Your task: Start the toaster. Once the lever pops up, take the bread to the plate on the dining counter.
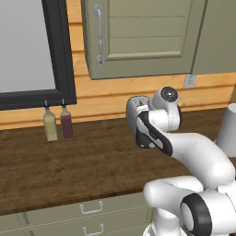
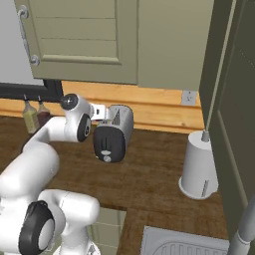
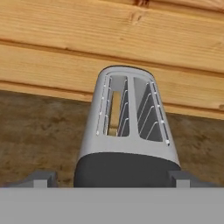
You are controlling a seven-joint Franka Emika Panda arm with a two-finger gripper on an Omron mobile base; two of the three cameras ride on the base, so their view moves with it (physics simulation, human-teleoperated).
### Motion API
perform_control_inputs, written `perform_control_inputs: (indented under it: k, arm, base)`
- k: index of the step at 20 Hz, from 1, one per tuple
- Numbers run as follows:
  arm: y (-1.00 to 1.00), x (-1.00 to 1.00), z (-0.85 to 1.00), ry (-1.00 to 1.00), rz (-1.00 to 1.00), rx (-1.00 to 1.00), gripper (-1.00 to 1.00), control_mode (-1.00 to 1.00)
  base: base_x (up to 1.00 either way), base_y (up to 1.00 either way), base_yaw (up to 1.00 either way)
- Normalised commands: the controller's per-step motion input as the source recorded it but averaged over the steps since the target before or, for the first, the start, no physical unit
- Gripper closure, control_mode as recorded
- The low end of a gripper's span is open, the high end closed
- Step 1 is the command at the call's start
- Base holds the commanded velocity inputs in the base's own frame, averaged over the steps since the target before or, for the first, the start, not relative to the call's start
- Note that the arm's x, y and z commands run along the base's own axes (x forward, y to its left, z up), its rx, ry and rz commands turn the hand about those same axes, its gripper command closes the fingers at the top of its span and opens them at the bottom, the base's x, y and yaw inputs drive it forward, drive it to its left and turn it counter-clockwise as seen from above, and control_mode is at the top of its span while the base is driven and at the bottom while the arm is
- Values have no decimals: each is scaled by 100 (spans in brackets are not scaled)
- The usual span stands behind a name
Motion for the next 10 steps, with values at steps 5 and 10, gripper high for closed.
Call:
perform_control_inputs:
  k: [5,10]
  arm:
    - [0,47,0,0,-2,0,-100,-100]
    - [0,41,-6,0,-1,0,-100,-100]
  base:
    - [0,0,0]
    - [0,0,0]
